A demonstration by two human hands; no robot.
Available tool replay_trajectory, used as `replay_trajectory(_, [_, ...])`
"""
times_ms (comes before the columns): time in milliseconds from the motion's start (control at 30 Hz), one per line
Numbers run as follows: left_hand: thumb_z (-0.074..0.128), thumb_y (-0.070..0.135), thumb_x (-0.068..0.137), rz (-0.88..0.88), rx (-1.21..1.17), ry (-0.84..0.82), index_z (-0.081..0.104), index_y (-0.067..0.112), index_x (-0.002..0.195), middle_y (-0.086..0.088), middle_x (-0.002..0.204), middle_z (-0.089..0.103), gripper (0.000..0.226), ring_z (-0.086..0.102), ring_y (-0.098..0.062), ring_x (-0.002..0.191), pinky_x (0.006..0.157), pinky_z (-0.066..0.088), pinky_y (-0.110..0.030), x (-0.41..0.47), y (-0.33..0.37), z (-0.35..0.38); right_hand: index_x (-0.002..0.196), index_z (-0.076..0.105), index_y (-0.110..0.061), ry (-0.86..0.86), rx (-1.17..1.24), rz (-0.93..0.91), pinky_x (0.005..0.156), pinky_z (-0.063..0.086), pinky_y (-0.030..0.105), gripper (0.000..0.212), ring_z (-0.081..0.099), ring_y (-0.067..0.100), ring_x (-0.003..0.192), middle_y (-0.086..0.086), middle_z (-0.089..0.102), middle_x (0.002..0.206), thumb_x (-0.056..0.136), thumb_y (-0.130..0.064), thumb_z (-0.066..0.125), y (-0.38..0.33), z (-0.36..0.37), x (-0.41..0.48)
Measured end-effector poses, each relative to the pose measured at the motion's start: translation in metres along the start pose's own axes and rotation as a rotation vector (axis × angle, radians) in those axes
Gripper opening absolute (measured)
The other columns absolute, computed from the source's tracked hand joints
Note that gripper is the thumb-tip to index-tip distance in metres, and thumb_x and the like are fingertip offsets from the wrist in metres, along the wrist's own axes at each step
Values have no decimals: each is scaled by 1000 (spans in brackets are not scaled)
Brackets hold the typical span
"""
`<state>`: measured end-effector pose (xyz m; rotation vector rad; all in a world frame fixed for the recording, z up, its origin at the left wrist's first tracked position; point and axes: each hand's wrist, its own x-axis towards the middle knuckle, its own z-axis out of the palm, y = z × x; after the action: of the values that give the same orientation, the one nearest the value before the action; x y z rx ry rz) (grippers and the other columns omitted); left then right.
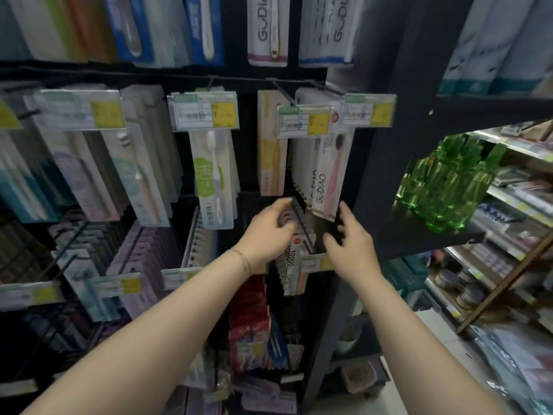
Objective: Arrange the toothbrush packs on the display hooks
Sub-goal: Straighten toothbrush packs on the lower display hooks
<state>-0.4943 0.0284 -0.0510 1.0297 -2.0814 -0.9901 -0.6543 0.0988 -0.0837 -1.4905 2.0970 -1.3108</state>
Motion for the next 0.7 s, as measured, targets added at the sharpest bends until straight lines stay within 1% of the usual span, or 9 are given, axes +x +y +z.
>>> replay_trajectory(67, [46, 25, 100, 29, -86, 21, 24, 28, 151, 2, 155, 30, 56, 32, -14, 139, 110, 29, -24, 17, 19, 0, 153, 4, -34, 31, 35, -51, 111, 34, 36, 77, 34, 19, 139, 0, 27, 157, 95, -20, 51, -16, -6, 14])
replay_trajectory(133, [42, 26, 101, 61, -175, 37, 13, 29, 153, 5, 159, 19, 60, 21, -12, 145, 111, 22, -22, 33, 37, 4, 152, -8, -35, 55, 38, -105, 110, 23, 29, 83, 20, 17, 145, -2, 12, 161, 96, -17, 50, -29, -10, 28])
replay_trajectory(200, [41, 27, 101, 101, -218, 60, 6, 30, 153, 6, 161, 11, 63, 10, -11, 147, 120, 13, -33, 47, 50, 10, 150, -16, -36, 77, 46, -160, 107, 18, 24, 88, 11, 16, 148, -3, 4, 163, 96, -16, 50, -38, -13, 41])
replay_trajectory(233, [40, 28, 100, 117, -221, 71, 4, 32, 153, 6, 162, 8, 64, 7, -12, 148, 121, 11, -38, 54, 55, 12, 149, -19, -37, 84, 60, -180, 107, 19, 25, 89, 10, 16, 148, -3, 2, 163, 97, -18, 50, -40, -13, 48])
replay_trajectory(267, [40, 28, 101, 132, -218, 79, 5, 33, 153, 5, 162, 7, 63, 6, -12, 148, 121, 9, -38, 59, 59, 15, 147, -21, -40, 84, 71, -193, 110, 21, 29, 89, 10, 16, 148, -3, 1, 163, 97, -23, 51, -43, -13, 54])
replay_trajectory(367, [37, 26, 102, 158, -231, 112, 9, 33, 153, 4, 162, 7, 59, 7, -14, 148, 114, 11, -26, 72, 70, 22, 141, -28, -46, 82, 42, -219, 113, 26, 41, 93, 12, 17, 148, -2, 1, 163, 96, -41, 52, -47, -13, 67])
replay_trajectory(433, [38, 28, 101, 157, -247, 119, 7, 39, 152, 4, 161, 9, 60, 10, -15, 147, 114, 13, -29, 78, 74, 26, 143, -25, -45, 80, 28, -226, 113, 31, 42, 94, 17, 19, 147, -2, 3, 163, 93, -45, 54, -49, -14, 75])
replay_trajectory(600, [38, 30, 101, 126, -228, 107, -6, 41, 150, 4, 162, 3, 67, 8, -17, 148, 114, 11, -29, 86, 77, 31, 151, -13, -32, 41, -24, -190, 110, 38, 44, 94, 29, 24, 143, 4, 10, 162, 92, -36, 60, -51, -17, 92])
replay_trajectory(700, [36, 31, 102, 112, -245, 101, -9, 45, 148, 5, 162, 2, 66, 8, -17, 148, 114, 11, -29, 90, 80, 31, 152, -5, -32, 12, 63, -144, 109, 38, 48, 88, 31, 25, 142, 4, 16, 161, 85, -56, 45, -54, -18, 95])
